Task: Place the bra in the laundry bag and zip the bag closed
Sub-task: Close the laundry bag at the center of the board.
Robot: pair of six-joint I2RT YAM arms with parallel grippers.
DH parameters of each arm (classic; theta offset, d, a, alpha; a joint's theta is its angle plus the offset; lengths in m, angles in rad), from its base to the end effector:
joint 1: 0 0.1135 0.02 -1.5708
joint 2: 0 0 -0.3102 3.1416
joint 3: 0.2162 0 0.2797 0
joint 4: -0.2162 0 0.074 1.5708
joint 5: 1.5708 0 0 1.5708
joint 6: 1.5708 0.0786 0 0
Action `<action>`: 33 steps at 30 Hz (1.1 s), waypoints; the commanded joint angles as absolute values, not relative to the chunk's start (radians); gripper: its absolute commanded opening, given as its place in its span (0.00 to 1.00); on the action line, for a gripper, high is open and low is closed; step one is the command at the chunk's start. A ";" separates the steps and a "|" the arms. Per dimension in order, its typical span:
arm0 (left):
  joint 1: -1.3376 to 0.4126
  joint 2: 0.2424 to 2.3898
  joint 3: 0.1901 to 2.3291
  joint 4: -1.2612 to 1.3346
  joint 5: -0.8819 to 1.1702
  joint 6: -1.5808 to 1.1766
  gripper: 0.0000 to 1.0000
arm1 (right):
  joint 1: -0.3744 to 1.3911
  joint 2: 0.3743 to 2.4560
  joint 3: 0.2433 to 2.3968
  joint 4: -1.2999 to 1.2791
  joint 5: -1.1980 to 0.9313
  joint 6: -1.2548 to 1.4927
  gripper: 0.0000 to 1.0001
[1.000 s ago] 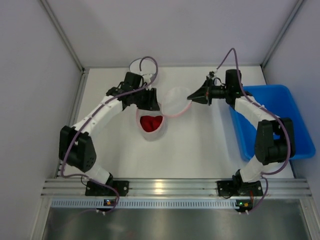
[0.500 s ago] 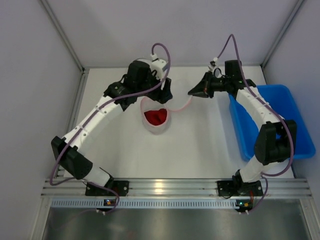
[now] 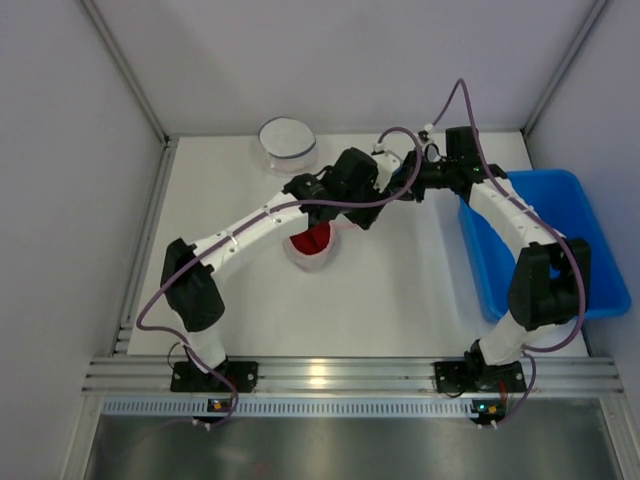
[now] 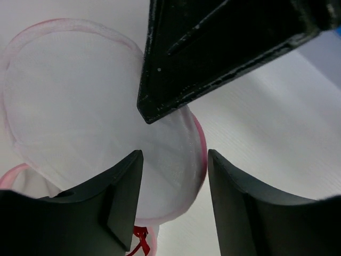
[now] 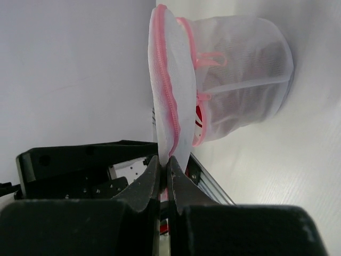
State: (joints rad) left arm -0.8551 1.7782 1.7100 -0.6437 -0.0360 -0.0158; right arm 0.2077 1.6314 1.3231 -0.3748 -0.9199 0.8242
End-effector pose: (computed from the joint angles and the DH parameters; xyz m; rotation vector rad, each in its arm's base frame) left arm 0.3145 -0.3574 0.3586 0.9264 2.1233 -0.4097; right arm 0.3899 0.1461 0.3206 0.1849 2.3991 1.5586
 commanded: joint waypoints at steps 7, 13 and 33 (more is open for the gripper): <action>-0.842 1.732 1.706 -0.637 -0.092 -0.070 0.00 | 0.215 1.608 1.301 -0.256 -0.983 0.884 0.37; -0.676 1.577 1.475 -0.510 0.197 -0.259 0.00 | 0.141 1.637 1.319 -0.226 -1.014 0.867 0.62; -0.282 1.210 0.853 0.413 0.658 -0.937 0.00 | 0.284 1.827 1.057 0.406 -1.092 0.999 0.73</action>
State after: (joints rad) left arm -0.2955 1.2522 0.8696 0.2344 0.6189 -0.8421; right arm 0.2279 1.7950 1.1229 0.1268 -1.0489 0.8703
